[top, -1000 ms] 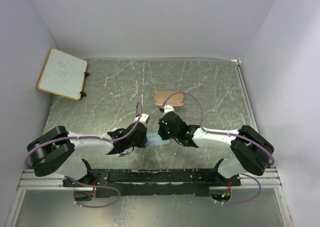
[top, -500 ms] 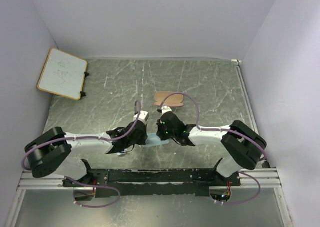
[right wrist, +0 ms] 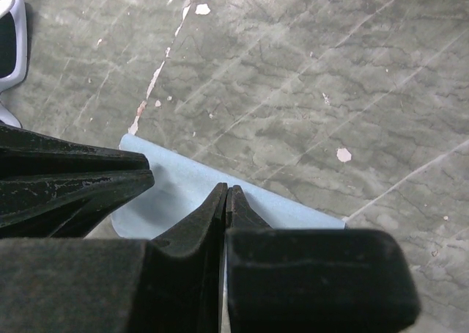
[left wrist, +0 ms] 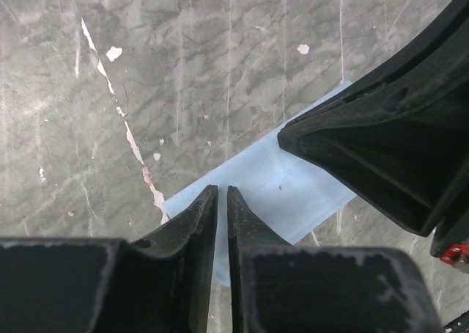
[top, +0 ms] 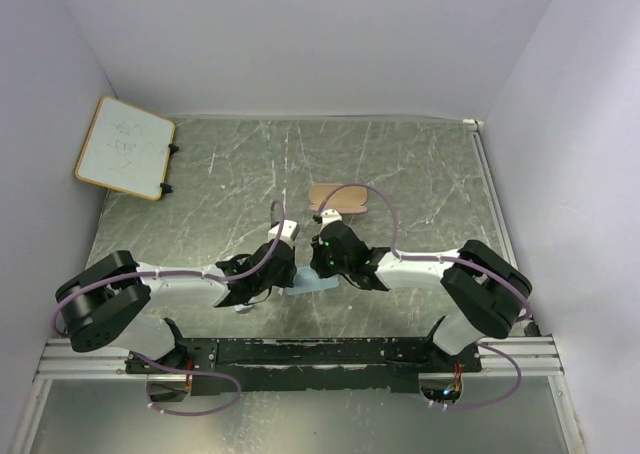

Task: Organize the sunglasses
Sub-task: Fold the glasses cleaning cloth at the center of the board.

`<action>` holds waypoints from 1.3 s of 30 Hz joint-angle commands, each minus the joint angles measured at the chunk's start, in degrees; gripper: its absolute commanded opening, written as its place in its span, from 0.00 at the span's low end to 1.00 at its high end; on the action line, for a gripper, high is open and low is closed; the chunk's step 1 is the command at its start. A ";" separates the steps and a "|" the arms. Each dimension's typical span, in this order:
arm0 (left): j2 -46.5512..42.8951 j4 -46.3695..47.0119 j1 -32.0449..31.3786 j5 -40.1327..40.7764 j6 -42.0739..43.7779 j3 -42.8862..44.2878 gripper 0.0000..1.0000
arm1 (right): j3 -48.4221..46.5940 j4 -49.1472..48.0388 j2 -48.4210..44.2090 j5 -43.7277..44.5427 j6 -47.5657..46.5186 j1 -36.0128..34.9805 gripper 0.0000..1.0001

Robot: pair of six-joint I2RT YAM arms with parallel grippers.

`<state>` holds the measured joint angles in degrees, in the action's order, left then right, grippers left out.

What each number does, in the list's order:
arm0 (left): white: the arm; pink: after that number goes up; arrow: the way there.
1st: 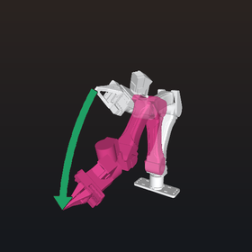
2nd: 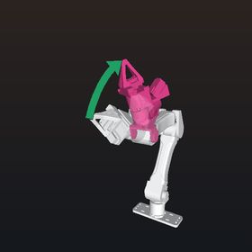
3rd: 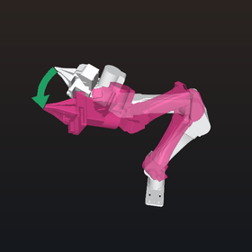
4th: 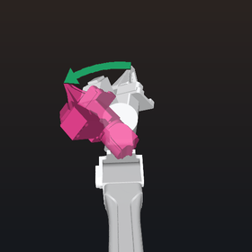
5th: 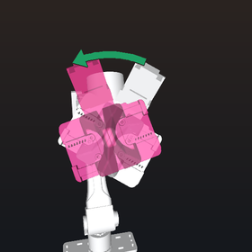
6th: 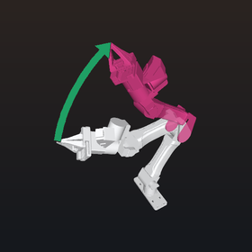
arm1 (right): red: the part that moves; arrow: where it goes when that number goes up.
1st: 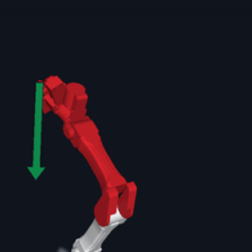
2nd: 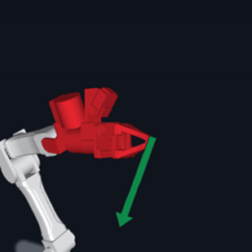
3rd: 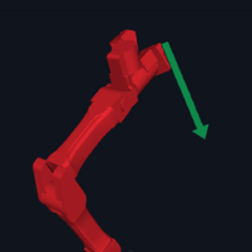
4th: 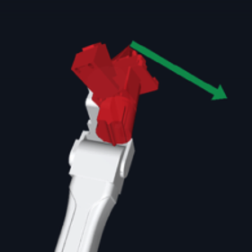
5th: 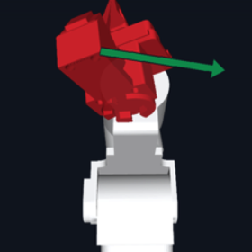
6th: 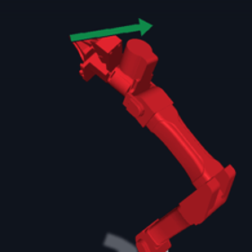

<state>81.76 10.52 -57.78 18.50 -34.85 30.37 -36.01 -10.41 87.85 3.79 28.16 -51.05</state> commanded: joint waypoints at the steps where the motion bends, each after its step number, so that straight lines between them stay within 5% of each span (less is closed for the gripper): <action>1: -0.18 3.46 0.96 1.62 1.20 1.67 0.22 | -1.51 -2.30 1.71 0.06 -0.52 0.40 0.00; 39: 6.81 2.00 1.76 -3.19 -3.26 0.77 0.15 | 1.27 -0.44 1.33 0.65 -0.30 0.93 0.00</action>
<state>87.64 14.79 -56.27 16.21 -37.30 31.44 -36.14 -12.38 90.83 3.03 28.16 -50.52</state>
